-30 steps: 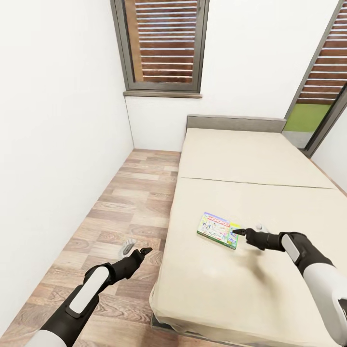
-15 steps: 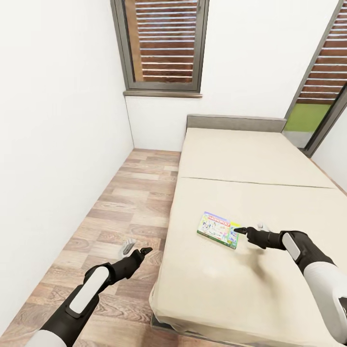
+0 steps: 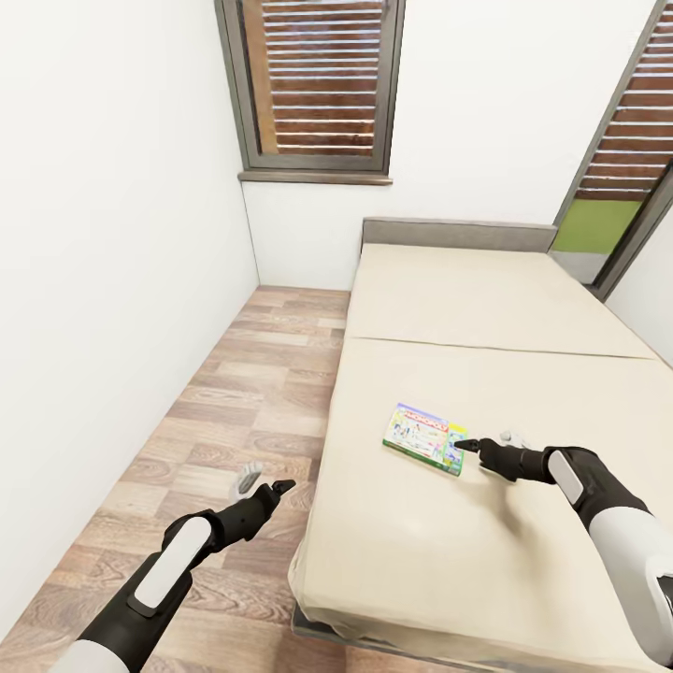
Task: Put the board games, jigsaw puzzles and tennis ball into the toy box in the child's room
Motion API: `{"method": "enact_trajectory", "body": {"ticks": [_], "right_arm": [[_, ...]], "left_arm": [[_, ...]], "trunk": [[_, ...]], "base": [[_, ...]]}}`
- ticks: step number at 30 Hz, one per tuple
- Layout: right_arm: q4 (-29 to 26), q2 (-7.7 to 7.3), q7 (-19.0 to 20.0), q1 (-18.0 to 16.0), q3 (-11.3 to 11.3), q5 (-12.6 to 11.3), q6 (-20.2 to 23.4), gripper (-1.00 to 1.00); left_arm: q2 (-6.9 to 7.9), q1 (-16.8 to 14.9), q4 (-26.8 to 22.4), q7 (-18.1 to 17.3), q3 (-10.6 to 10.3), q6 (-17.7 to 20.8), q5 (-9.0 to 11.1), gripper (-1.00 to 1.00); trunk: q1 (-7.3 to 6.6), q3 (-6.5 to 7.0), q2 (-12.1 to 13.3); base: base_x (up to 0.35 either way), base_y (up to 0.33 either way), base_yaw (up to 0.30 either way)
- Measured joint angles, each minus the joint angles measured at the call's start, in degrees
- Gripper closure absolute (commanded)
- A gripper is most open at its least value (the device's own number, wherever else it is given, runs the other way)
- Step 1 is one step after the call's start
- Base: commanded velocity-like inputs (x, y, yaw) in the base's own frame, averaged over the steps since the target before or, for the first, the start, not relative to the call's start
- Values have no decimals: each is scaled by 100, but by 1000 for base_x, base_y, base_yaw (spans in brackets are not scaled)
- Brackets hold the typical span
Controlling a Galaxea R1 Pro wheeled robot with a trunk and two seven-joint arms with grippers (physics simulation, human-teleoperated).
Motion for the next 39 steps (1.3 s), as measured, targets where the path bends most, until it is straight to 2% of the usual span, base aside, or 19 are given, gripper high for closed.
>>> {"method": "enact_trajectory", "body": {"ticks": [27,39], "right_arm": [[-9,14,7,-1,-7,-11,-1,-100],[-11,23,17,-3,-8,11,-9,-100]], "left_arm": [[0,0,0,-1,17,-1,2,-100],[1,2,-3,0,19,-1,1,-100]], "trunk": [[0,0,0],[0,0,0]], "base": [[0,0,3],[0,0,187]]}}
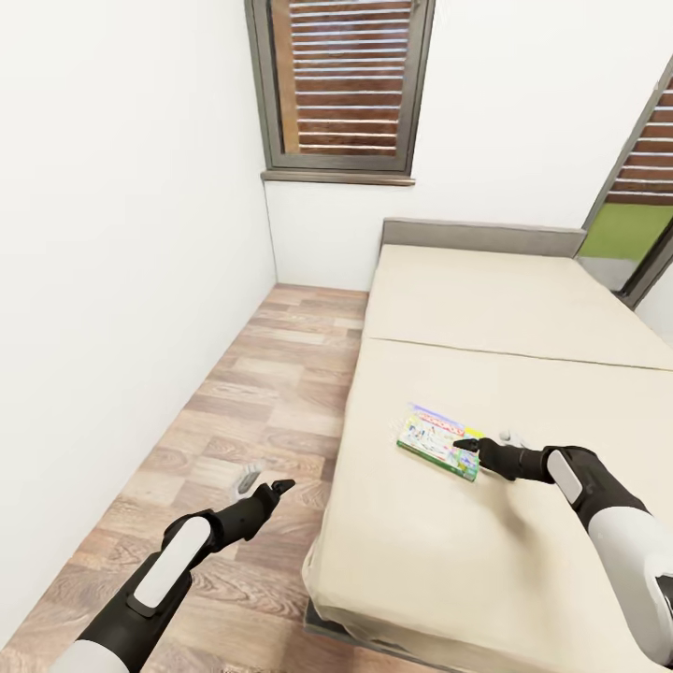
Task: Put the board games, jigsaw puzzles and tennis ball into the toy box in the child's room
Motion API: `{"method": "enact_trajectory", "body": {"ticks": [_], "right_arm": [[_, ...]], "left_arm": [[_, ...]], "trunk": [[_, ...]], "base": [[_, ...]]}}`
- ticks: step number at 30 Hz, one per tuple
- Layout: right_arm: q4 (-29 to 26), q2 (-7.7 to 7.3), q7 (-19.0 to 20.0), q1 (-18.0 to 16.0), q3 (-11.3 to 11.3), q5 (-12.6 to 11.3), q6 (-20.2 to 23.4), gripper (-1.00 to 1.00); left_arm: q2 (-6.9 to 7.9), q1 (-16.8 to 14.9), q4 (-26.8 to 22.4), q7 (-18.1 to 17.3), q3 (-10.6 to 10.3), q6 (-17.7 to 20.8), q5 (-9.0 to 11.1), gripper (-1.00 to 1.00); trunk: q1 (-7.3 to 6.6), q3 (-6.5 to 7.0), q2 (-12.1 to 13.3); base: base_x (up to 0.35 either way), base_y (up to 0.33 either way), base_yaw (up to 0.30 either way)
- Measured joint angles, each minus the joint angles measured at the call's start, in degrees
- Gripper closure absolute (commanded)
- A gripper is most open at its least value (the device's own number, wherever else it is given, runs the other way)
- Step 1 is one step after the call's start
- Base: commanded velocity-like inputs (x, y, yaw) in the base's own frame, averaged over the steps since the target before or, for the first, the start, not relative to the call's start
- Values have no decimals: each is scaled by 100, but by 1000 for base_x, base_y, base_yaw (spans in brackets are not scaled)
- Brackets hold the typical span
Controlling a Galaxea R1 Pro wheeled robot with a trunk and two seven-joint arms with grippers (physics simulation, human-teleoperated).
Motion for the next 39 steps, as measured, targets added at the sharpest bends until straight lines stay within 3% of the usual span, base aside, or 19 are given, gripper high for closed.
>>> {"method": "enact_trajectory", "body": {"ticks": [14,39], "right_arm": [[-1,7,13,9,1,2,5,-100],[-1,10,21,12,-1,-52,12,-100]], "left_arm": [[-1,-1,1,5,-18,-7,0,-100],[-1,6,3,16,-36,-8,-4,-100]], "trunk": [[0,0,0],[0,0,0]], "base": [[0,0,215],[0,0,20]]}}
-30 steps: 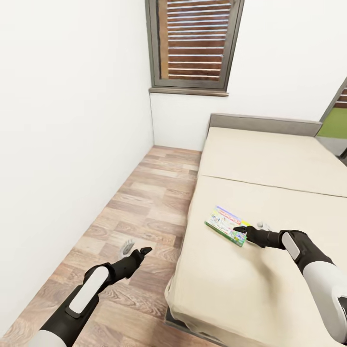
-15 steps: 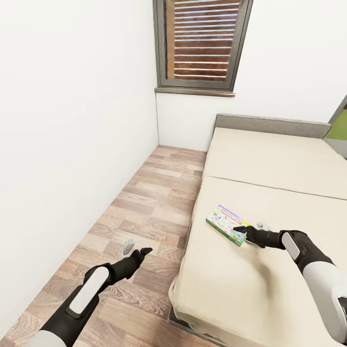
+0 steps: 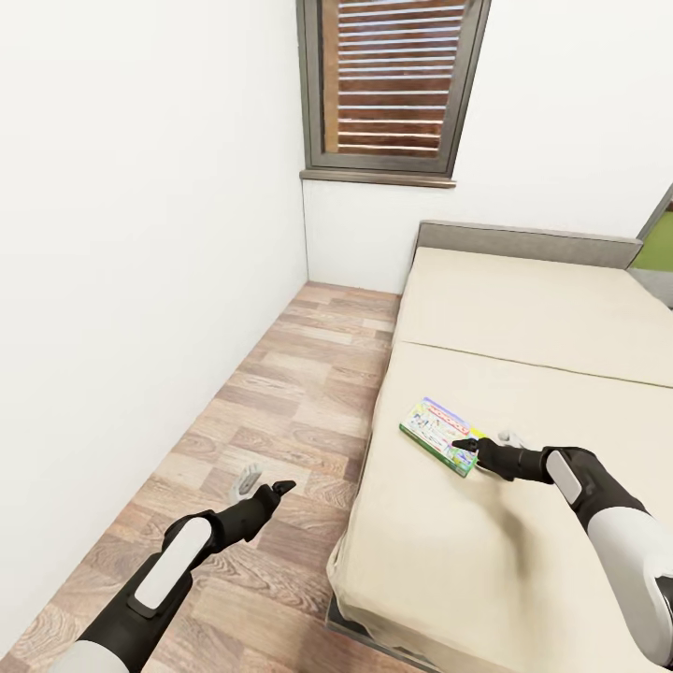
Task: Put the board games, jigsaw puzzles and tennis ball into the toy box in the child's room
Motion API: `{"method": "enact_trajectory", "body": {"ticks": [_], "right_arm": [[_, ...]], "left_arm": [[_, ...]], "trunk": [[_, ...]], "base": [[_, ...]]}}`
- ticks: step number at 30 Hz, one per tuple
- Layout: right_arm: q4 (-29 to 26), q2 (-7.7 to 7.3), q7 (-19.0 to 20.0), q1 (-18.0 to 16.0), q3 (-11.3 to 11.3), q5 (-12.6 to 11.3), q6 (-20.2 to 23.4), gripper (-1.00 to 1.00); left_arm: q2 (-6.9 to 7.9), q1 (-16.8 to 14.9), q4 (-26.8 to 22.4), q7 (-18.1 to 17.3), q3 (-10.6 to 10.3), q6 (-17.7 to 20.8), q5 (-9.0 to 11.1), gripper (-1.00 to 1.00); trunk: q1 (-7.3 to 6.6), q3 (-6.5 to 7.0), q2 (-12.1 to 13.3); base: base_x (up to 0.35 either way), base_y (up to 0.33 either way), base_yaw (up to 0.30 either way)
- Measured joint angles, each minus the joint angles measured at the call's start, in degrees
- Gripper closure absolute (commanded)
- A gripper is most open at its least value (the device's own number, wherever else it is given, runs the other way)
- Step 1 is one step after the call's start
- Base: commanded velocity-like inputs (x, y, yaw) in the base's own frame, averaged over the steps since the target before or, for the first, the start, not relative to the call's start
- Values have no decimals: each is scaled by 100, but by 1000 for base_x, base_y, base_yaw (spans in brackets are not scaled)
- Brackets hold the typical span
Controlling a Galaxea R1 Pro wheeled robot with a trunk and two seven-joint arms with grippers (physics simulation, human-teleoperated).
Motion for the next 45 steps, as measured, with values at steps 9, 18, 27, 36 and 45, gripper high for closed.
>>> {"method": "enact_trajectory", "body": {"ticks": [9,18,27,36,45], "right_arm": [[3,-11,-26,1,5,-12,19,-100],[5,-24,-37,-2,10,5,30,-100],[4,-31,-46,-7,11,49,20,-100],[4,-33,-54,-6,8,42,27,-100],[4,-33,-59,-7,5,35,28,-100]], "left_arm": [[-7,1,18,6,-11,-14,-43,-100],[-4,56,70,-20,-17,-40,-83,-100],[7,189,82,-87,-17,-156,-162,-100],[2,232,87,-147,-18,-236,-272,-100],[0,243,88,-168,-18,-259,-305,-100]], "trunk": [[0,0,0],[0,-1,0],[-1,0,0],[0,-1,0],[0,-1,0]], "base": [[0,0,0],[4,0,0],[99,46,0],[51,26,0],[13,6,0]]}}
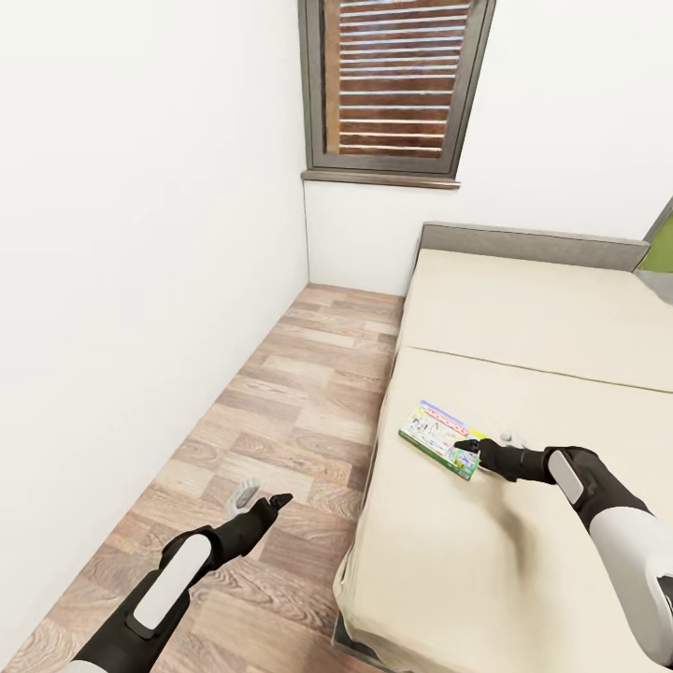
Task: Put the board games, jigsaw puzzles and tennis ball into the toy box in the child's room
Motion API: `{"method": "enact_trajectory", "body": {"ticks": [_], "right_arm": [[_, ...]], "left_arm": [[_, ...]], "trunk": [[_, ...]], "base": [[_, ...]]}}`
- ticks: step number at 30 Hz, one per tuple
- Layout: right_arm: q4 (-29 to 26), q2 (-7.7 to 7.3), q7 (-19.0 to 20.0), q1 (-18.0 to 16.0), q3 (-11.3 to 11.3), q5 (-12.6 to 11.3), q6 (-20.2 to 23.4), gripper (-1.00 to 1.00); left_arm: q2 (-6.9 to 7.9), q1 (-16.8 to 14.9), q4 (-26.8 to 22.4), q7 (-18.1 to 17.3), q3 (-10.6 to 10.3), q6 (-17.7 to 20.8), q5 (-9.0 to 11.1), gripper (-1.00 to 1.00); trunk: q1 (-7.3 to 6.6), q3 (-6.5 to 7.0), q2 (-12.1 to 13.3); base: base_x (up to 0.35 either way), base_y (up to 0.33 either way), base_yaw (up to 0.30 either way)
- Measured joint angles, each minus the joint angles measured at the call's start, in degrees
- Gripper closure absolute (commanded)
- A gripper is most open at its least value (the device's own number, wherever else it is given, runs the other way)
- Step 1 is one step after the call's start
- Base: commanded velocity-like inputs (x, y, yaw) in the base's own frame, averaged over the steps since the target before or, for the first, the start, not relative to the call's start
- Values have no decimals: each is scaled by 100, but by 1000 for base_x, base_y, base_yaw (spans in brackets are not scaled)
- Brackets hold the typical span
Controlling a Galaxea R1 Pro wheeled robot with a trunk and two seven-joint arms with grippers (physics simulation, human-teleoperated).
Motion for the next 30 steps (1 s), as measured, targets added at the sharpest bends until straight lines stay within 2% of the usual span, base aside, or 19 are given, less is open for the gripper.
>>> {"method": "enact_trajectory", "body": {"ticks": [8,21,30], "right_arm": [[-2,-2,-2,-2,-9,20,-15,-100],[-4,0,0,-5,-17,25,-37,-100],[-4,0,0,-4,-18,16,-33,-100]], "left_arm": [[0,3,-1,-3,4,-4,0,-100],[0,5,-3,-5,6,-6,-1,-100],[0,4,-1,-5,6,-6,-5,-100]], "trunk": [[0,0,0],[0,1,0],[0,1,0]], "base": [[3,2,50],[1,0,206],[0,0,79]]}}
